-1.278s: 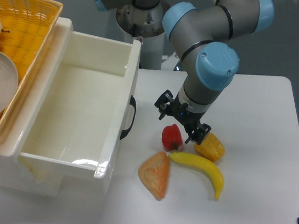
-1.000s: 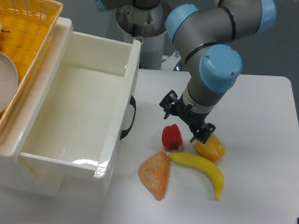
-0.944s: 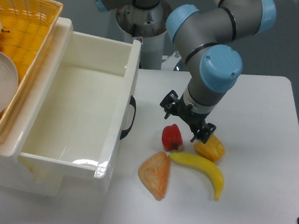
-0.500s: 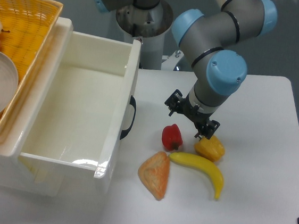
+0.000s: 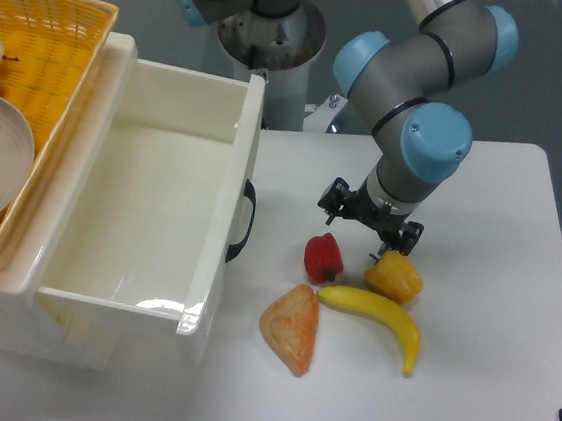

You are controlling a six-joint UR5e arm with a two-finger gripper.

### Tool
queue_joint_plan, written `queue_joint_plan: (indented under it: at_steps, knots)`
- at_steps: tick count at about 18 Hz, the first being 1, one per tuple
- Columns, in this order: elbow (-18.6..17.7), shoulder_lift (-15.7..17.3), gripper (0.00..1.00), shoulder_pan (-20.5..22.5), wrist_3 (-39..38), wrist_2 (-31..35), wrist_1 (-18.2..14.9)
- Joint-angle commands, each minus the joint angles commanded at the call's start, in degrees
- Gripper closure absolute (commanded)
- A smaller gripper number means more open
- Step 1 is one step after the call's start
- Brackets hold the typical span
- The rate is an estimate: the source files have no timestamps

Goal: Pick up the red pepper
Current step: 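Move the open gripper over the red bell pepper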

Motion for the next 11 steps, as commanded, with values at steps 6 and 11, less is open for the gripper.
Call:
queue_joint_plan:
  at_steps: [6, 11]
  knots:
    - [-0.36, -1.05, 0.00, -0.61, -8.10, 0.00, 0.44]
    - [-0.62, -3.95, 0.00, -2.37, -8.10, 0.26, 0.62]
